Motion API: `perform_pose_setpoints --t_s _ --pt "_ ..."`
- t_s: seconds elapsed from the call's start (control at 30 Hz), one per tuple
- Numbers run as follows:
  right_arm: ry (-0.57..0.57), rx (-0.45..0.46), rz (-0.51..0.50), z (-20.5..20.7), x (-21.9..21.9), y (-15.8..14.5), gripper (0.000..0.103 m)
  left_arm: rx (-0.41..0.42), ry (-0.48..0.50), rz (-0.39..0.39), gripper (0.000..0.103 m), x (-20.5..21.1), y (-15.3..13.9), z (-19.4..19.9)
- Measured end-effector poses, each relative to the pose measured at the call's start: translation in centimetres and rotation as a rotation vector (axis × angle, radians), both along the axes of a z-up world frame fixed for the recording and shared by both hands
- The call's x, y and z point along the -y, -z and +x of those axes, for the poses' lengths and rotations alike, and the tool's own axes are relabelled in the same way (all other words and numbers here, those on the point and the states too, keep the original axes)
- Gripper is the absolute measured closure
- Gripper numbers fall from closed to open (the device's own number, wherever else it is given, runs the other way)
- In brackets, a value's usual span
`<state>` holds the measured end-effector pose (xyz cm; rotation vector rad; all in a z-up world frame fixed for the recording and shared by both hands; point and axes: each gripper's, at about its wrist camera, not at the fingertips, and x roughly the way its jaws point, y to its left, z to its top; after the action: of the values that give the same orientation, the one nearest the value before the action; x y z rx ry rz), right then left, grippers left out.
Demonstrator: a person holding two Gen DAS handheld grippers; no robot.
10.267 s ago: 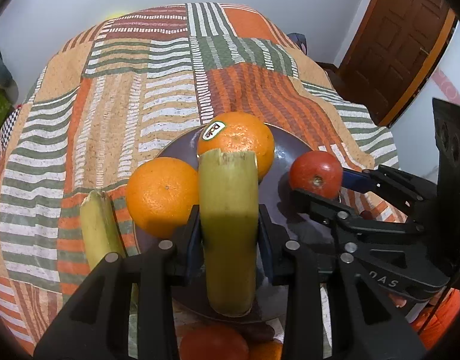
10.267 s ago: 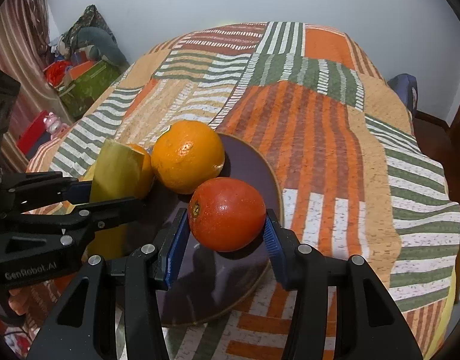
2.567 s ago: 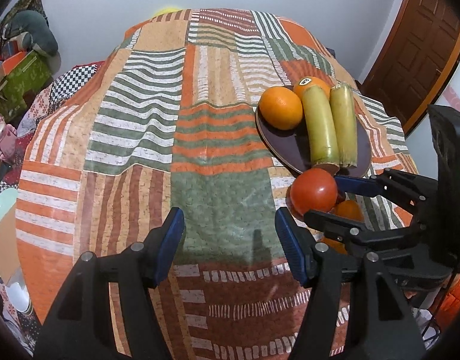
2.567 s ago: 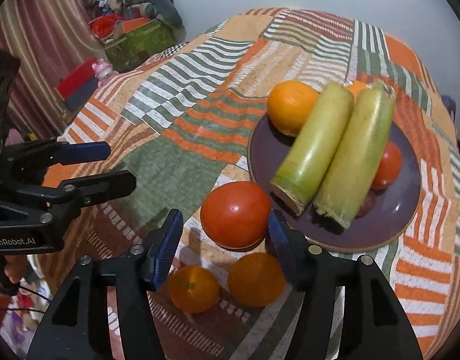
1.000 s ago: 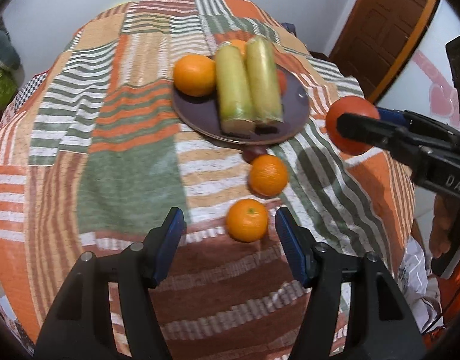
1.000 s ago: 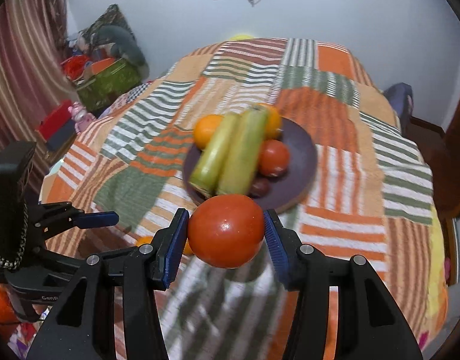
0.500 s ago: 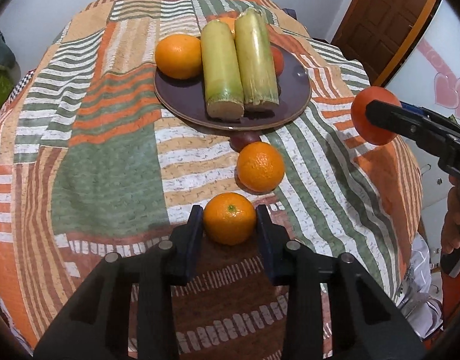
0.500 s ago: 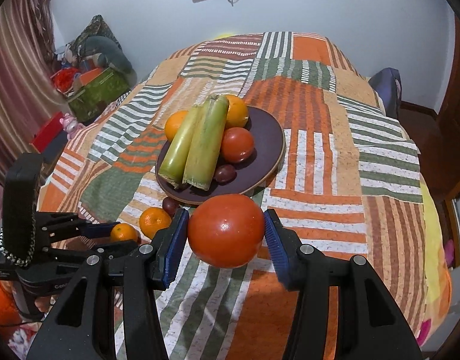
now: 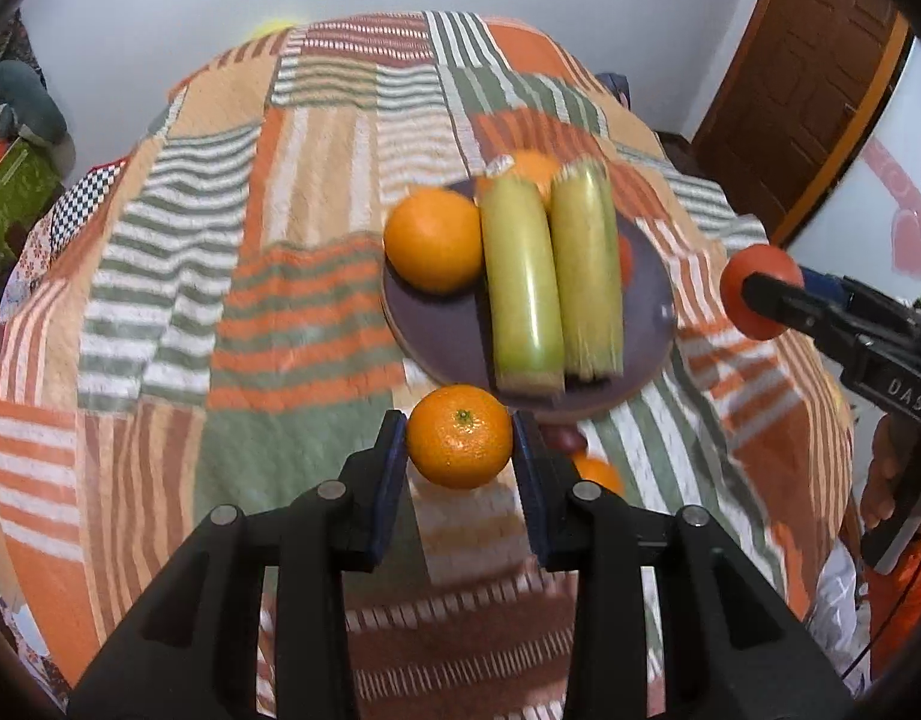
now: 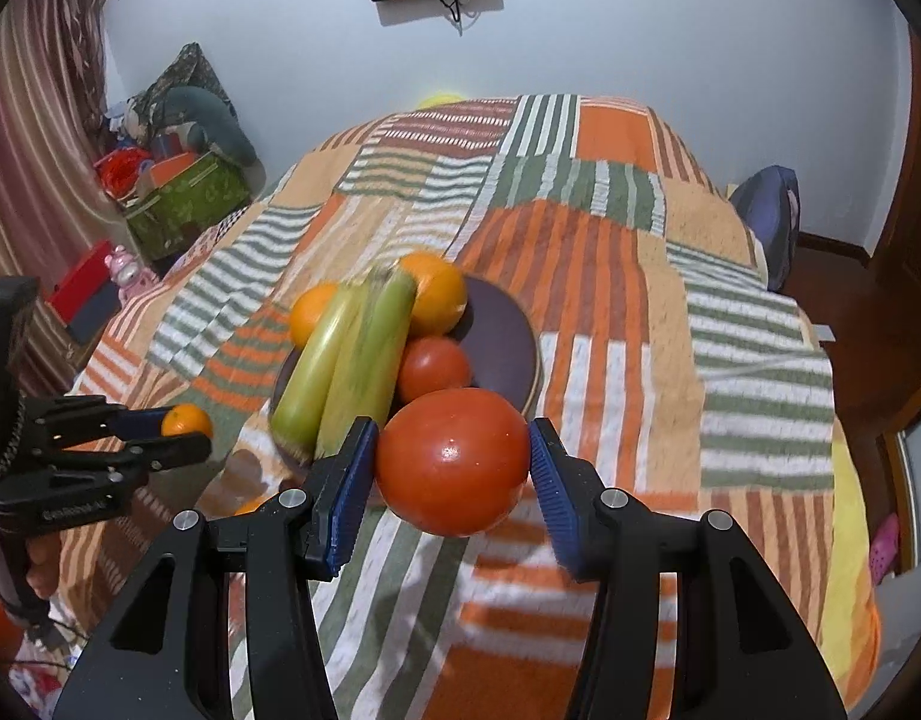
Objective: Organize fruits
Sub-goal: 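Place the mandarin on the plate with the left gripper while the right gripper sets the tomato there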
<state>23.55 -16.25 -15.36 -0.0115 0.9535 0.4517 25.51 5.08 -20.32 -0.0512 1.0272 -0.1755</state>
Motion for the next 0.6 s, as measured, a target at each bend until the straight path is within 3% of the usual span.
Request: perform_pose_setpoints --t_s 0.23,0.6 --pt "0.027 0.002 0.006 3.0 0.4 0.7 0.055 0.038 -0.001 0.025 0.068 -0.1 -0.3 2.5" --pt "0.013 0.006 0.000 6.5 -0.9 1.9 0.055 0.019 -0.013 -0.002 0.068 -0.2 1.2 5.8"
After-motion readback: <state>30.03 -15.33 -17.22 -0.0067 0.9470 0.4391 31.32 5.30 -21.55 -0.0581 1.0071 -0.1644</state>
